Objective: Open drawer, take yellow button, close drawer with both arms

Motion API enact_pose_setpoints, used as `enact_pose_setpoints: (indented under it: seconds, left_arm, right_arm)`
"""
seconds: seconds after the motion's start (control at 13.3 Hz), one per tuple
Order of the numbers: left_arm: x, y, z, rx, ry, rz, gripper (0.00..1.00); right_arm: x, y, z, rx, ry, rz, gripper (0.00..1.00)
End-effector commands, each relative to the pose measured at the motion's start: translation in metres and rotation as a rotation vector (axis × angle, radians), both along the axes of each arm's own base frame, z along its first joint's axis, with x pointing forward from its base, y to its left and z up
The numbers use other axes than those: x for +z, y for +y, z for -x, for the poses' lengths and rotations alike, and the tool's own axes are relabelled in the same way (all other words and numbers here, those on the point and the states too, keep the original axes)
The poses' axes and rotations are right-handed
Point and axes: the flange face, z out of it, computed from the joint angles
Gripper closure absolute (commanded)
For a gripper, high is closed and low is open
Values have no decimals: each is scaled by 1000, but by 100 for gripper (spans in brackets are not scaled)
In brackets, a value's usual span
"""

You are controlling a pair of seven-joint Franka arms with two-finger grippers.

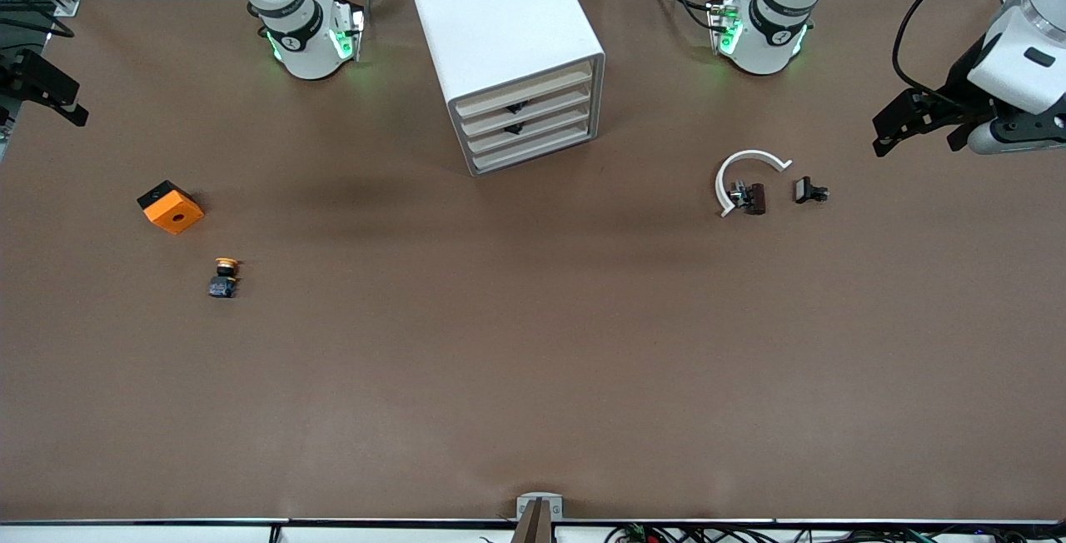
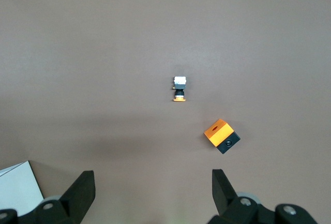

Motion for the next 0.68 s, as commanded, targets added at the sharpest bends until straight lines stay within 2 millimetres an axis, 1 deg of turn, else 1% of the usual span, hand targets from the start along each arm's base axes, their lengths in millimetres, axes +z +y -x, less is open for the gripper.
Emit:
enact_pose_setpoints:
  seconds: [0.0,0.08,0.38,0.53,0.6]
  left_arm:
    - [6,1,6,-7,30,-14,0]
    - [5,4,6,-2,32,-14,0]
    - [5,-2,14,5,35,-16,0]
    - [2,0,20,12,43,-17,0]
    - [4,3,25,17,40,-18,0]
  right_arm:
    - [7,1,3,-3,-5,2,0]
    - [7,1,3,-3,-5,2,0]
    - [8,1,3,-1,-8,2,0]
    - [8,0,3,-4,-11,2,0]
    - [7,0,4,-6,-7,2,0]
